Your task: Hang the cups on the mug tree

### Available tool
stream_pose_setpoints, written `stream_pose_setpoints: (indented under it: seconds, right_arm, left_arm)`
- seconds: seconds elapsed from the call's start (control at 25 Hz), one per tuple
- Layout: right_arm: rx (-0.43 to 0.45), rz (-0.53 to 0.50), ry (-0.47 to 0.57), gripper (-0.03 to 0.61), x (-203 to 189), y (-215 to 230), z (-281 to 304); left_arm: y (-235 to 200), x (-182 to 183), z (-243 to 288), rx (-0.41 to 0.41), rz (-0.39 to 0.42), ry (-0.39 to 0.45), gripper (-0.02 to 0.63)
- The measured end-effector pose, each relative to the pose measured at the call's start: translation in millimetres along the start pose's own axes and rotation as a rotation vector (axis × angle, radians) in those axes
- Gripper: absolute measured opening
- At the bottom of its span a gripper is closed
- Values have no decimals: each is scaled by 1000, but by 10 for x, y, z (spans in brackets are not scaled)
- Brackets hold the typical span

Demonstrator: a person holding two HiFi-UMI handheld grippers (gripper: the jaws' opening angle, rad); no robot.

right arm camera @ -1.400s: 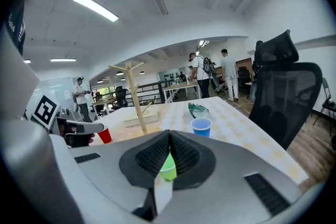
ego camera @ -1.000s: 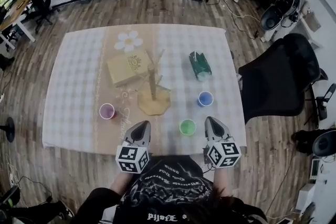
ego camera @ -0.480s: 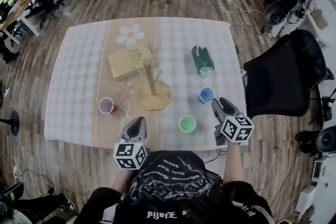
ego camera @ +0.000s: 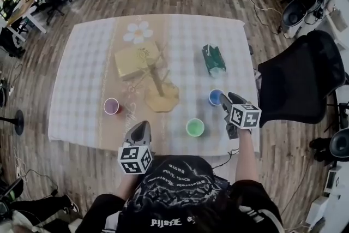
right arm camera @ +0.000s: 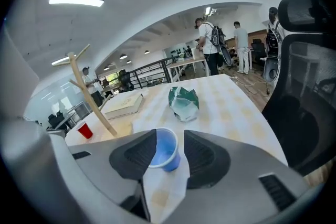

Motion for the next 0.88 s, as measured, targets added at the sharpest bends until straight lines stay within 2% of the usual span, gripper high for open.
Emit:
stream_pose_setpoints:
  seconds: [0.16, 0.36, 0.56, 0.68, 0.88]
  right_arm:
    - [19, -19, -60, 166, -19, 25, 145]
    - [17, -15, -82, 157, -19, 41, 214]
    - [3, -14, -98, 104, -10, 45, 238]
    - [-8, -28, -102, 35, -11, 43, 238]
    - [-3, -37, -108, 32, -21, 5, 261]
  left_arm:
    - [-19, -9, -21, 20, -2, 0, 21]
    - [-67, -33, -54, 45, -8, -1, 21]
    - [-70, -48, -54, 59, 36, -8, 21]
    - [-58, -54, -62, 56, 48, -12, 21]
    - [-96, -66, -63, 58, 35, -11, 21]
Point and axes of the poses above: the fingertips, and each gripper's own axes: z forward along the fingers, y to its right, x out of its top, the point moved 4 cm from there along -z, backward along the fingers, and after that the axes turned 7 degrees about -z, right-handed, at the moved point
